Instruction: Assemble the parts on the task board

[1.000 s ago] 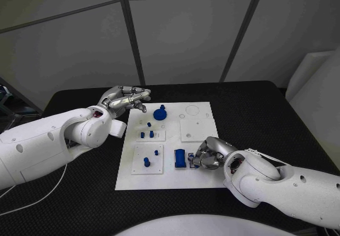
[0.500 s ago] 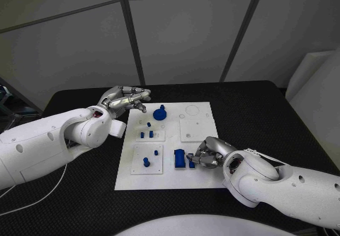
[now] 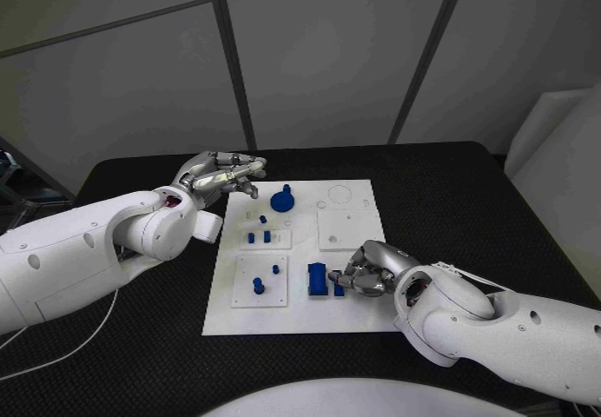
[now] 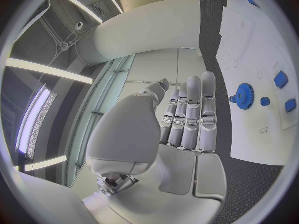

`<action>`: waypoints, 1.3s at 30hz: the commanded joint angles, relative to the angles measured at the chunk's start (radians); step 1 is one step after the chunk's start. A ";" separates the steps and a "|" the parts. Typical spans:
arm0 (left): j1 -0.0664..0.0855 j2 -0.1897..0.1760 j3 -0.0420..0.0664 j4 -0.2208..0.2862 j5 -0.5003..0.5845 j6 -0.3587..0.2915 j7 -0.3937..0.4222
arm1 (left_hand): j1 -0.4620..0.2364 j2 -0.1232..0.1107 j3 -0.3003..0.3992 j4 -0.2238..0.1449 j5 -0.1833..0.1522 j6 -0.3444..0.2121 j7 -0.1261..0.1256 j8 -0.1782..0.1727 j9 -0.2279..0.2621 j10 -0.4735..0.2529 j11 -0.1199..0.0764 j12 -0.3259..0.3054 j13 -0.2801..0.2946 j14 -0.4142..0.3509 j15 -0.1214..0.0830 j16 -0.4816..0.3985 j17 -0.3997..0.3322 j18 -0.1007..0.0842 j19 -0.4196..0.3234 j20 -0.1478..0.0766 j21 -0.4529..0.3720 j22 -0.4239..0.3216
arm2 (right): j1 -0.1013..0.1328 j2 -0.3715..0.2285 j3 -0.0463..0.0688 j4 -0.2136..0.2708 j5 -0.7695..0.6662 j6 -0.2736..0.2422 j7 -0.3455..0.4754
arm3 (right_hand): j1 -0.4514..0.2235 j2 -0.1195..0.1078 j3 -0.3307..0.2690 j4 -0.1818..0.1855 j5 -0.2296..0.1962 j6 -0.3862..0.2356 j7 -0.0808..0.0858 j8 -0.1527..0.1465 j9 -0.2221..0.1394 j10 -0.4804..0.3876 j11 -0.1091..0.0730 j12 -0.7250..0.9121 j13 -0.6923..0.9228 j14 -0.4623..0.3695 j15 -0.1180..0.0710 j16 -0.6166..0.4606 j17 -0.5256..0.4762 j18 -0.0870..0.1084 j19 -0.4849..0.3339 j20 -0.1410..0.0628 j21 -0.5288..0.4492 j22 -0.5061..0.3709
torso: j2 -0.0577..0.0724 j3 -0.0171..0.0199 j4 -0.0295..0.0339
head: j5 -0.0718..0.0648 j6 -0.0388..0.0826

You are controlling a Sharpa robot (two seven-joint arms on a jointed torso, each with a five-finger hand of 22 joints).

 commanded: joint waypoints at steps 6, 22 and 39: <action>0.001 0.000 0.000 -0.001 0.002 0.014 -0.003 | -0.004 0.009 -0.007 0.001 0.007 -0.005 0.000 0.006 0.000 -0.009 0.001 0.004 0.001 -0.004 0.004 -0.003 -0.001 -0.013 0.008 0.002 0.000 -0.001 | 0.001 -0.028 -0.001 0.010 -0.021 0.019 0.055 | 0.059 -0.044 -0.051 -0.014 -0.076 -0.029 0.006 0.000 0.017 0.036 0.000 -0.021 0.120 0.094 0.000 -0.007 0.218 -0.015 -0.013 -0.003 -0.013 0.062 | -0.001 0.0012 -0.0007 | 0.001 0.003; -0.001 0.007 0.000 -0.009 0.002 0.014 -0.003 | -0.004 0.009 -0.007 0.001 0.007 -0.005 0.000 0.006 0.000 -0.009 0.001 0.004 0.001 -0.004 0.004 -0.003 -0.001 -0.013 0.008 0.002 0.000 -0.001 | 0.001 -0.022 -0.001 -0.012 -0.061 0.043 0.052 | 0.182 -0.013 -0.078 -0.057 -0.219 -0.027 0.001 0.007 0.036 0.037 -0.002 -0.017 0.125 0.095 -0.001 -0.004 0.222 -0.015 -0.009 -0.003 -0.011 0.066 | -0.001 0.0000 0.0002 | -0.003 0.009; -0.003 0.004 0.000 -0.007 0.002 0.013 -0.003 | -0.004 0.009 -0.007 0.001 0.007 -0.005 0.000 0.006 0.000 -0.009 0.001 0.004 0.001 -0.004 0.004 -0.003 -0.001 -0.013 0.008 0.002 0.000 -0.001 | 0.001 -0.020 -0.001 -0.014 -0.048 -0.006 0.116 | 0.183 0.002 -0.094 -0.052 -0.195 -0.025 -0.001 0.010 0.042 0.042 -0.004 -0.007 0.132 0.096 -0.003 -0.001 0.228 -0.017 -0.005 -0.005 -0.007 0.073 | -0.001 0.0008 -0.0018 | 0.002 0.008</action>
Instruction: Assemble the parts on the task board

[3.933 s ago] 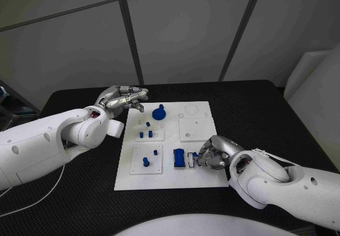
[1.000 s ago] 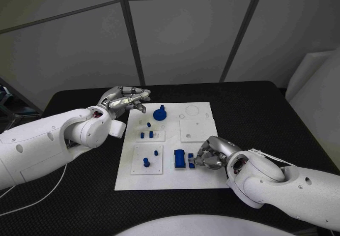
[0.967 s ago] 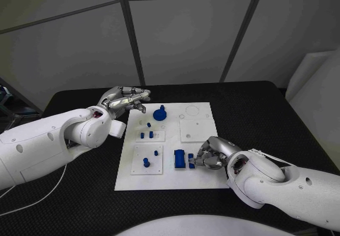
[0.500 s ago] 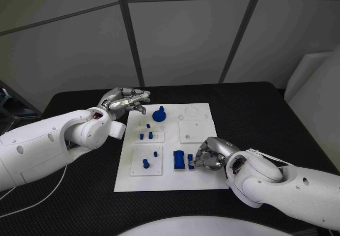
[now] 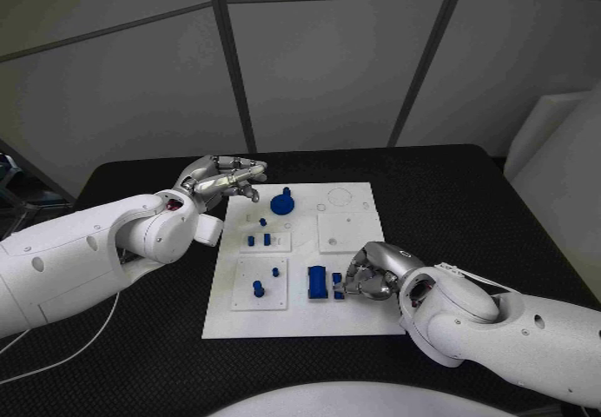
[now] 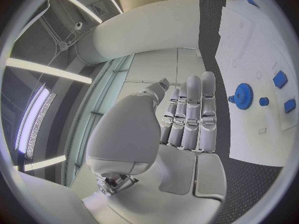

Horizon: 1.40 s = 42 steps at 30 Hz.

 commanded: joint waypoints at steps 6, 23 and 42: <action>-0.001 -0.004 0.000 0.002 0.002 0.009 0.001 | -0.004 0.009 -0.007 0.001 0.007 -0.005 0.000 0.006 0.000 -0.009 0.001 0.004 0.002 -0.004 0.004 -0.003 -0.001 -0.013 0.008 0.002 0.000 -0.001 | 0.001 -0.029 0.000 0.018 0.113 -0.121 0.234 | -0.015 -0.015 -0.034 0.008 0.047 -0.033 0.007 -0.017 -0.004 0.029 0.004 -0.029 0.111 0.088 0.002 -0.019 0.191 -0.008 -0.022 -0.003 -0.027 0.040 | -0.003 -0.0008 0.0020 | 0.002 0.005; -0.012 0.060 0.000 -0.088 0.091 -0.067 0.050 | 0.003 0.017 -0.020 0.011 0.008 -0.021 0.004 0.021 0.000 -0.034 0.012 0.018 -0.009 -0.132 0.026 -0.146 -0.077 -0.016 -0.093 0.023 -0.109 -0.069 | 0.125 0.043 0.000 -0.340 1.100 -0.043 0.863 | 0.266 0.045 0.054 -0.001 -0.006 -0.199 0.153 -0.220 -0.157 -0.395 0.140 -1.106 -0.759 -0.314 0.145 -1.115 -0.808 0.108 -0.539 0.127 -0.887 -0.695 | -0.077 -0.0267 0.0041 | -0.001 0.073; -0.011 0.189 0.002 -0.301 0.137 -0.191 0.179 | 0.006 0.036 -0.124 0.030 0.008 -0.145 -0.044 -0.071 -0.012 -0.109 0.086 -0.231 -0.081 -0.224 0.143 -0.842 -0.331 -0.020 -0.447 0.149 -0.387 -0.487 | 0.185 0.255 0.030 -0.776 1.273 0.114 1.037 | 0.211 0.010 0.151 -0.039 -0.025 -0.200 0.175 -0.251 -0.384 -0.408 0.208 -1.292 -1.244 -0.444 0.242 -1.485 -1.174 0.114 -0.570 0.238 -1.243 -0.983 | -0.103 -0.0296 -0.0086 | -0.001 0.137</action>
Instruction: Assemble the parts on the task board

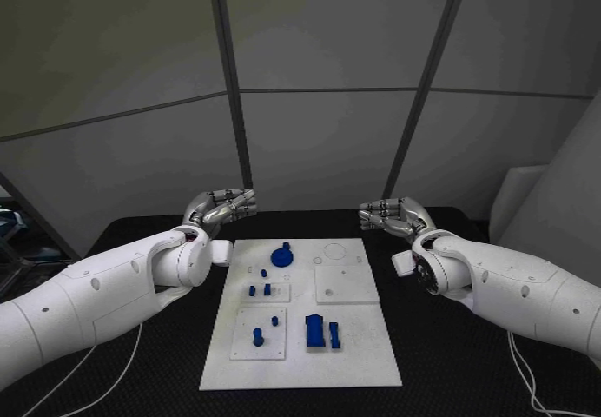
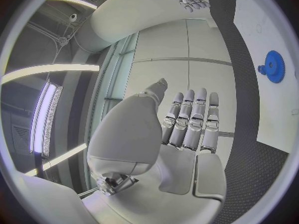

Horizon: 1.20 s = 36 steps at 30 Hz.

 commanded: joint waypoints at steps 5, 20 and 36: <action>-0.001 -0.001 -0.003 0.012 0.001 -0.020 0.009 | -0.531 0.090 -0.097 -0.054 -0.050 -0.341 -0.066 -0.080 -0.065 -0.356 -0.075 -0.122 -0.064 -0.336 -0.063 -0.072 -0.106 -0.059 -0.252 -0.105 -0.061 -0.208 | 0.000 -0.003 -0.002 0.012 0.015 -0.012 0.009 | -0.585 0.033 -0.067 -0.087 -0.073 -0.358 -0.071 -0.063 -0.074 -0.403 -0.063 -0.066 -0.074 -0.381 -0.054 -0.064 -0.068 -0.051 -0.319 -0.089 -0.076 -0.140 | 0.001 0.0042 0.0083 | 0.001 0.008; -0.021 -0.071 -0.068 0.303 0.002 -0.326 0.126 | -0.930 0.090 -0.161 -0.132 -0.143 -0.583 -0.158 -0.080 -0.065 -0.616 -0.204 -0.122 -0.064 -0.585 -0.179 -0.142 -0.106 -0.059 -0.435 -0.188 -0.061 -0.346 | 0.005 -0.094 -0.045 0.341 0.240 -0.301 0.126 | -1.017 0.033 -0.067 -0.142 -0.132 -0.627 -0.197 -0.063 -0.172 -0.704 -0.166 -0.066 -0.074 -0.672 -0.145 -0.064 -0.150 -0.090 -0.564 -0.163 -0.169 -0.232 | 0.004 0.0241 0.0475 | 0.010 0.043; -0.026 -0.088 -0.084 0.374 0.003 -0.400 0.154 | -1.165 0.090 -0.233 -0.132 -0.143 -0.725 -0.158 -0.080 -0.065 -0.769 -0.204 -0.122 -0.064 -0.731 -0.179 -0.142 -0.106 -0.059 -0.543 -0.287 -0.061 -0.427 | 0.006 -0.128 -0.061 0.460 0.322 -0.406 0.168 | -1.273 0.033 -0.067 -0.213 -0.203 -0.786 -0.197 -0.063 -0.172 -0.881 -0.166 -0.066 -0.074 -0.843 -0.145 -0.064 -0.150 -0.171 -0.707 -0.251 -0.169 -0.342 | 0.004 0.0241 0.0475 | 0.010 0.043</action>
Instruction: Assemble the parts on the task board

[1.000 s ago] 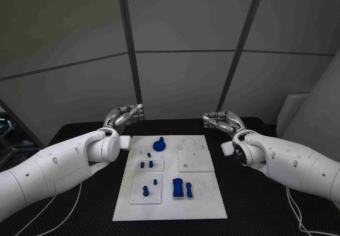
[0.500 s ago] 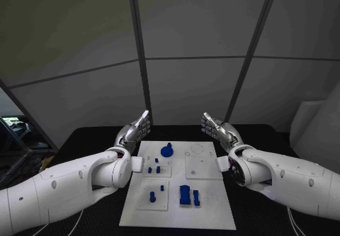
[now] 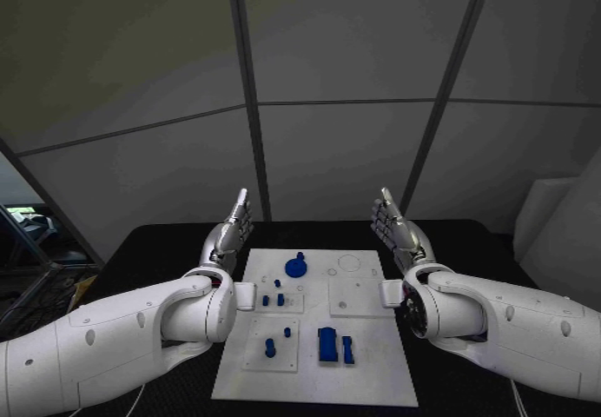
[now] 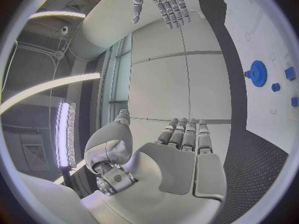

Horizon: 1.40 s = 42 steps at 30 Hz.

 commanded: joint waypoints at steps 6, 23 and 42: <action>0.002 0.000 0.000 0.002 -0.002 -0.028 0.032 | -0.158 0.000 -0.015 -0.001 -0.007 -0.095 -0.003 -0.005 -0.002 -0.103 -0.009 -0.007 -0.001 -0.099 -0.006 -0.006 -0.002 -0.058 -0.069 -0.035 -0.006 -0.119 | 0.002 0.000 0.000 0.002 0.027 -0.037 0.031 | -0.174 0.000 0.000 -0.012 -0.014 -0.108 -0.008 -0.004 -0.004 -0.122 -0.003 -0.004 -0.001 -0.116 -0.002 -0.005 -0.002 -0.022 -0.099 -0.021 -0.007 -0.053 | 0.000 0.0000 0.0001 | 0.000 0.000; 0.002 0.000 0.000 0.002 -0.002 -0.028 0.032 | -0.251 0.000 -0.015 -0.001 -0.007 -0.210 -0.003 -0.005 -0.002 -0.226 -0.009 -0.007 -0.001 -0.217 -0.006 -0.006 -0.002 -0.058 -0.157 -0.035 -0.006 -0.119 | 0.002 0.000 0.000 0.002 0.027 -0.037 0.031 | -0.276 0.000 0.000 -0.012 -0.014 -0.239 -0.008 -0.004 -0.004 -0.194 -0.003 -0.004 -0.001 -0.182 -0.002 -0.005 -0.002 -0.022 -0.219 -0.021 -0.007 -0.053 | 0.000 0.0000 0.0001 | 0.000 0.000; 0.002 0.000 0.000 0.002 -0.002 -0.028 0.032 | -0.349 0.000 -0.015 -0.001 -0.007 -0.210 -0.003 -0.005 -0.002 -0.226 -0.009 -0.007 -0.001 -0.217 -0.006 -0.006 -0.002 -0.058 -0.157 -0.035 -0.006 -0.119 | 0.002 0.000 0.000 0.002 0.027 -0.037 0.031 | -0.384 0.000 0.000 -0.012 -0.014 -0.239 -0.008 -0.004 -0.004 -0.268 -0.003 -0.004 -0.001 -0.257 -0.002 -0.005 -0.002 -0.022 -0.219 -0.021 -0.007 -0.053 | 0.000 0.0000 0.0001 | 0.000 0.000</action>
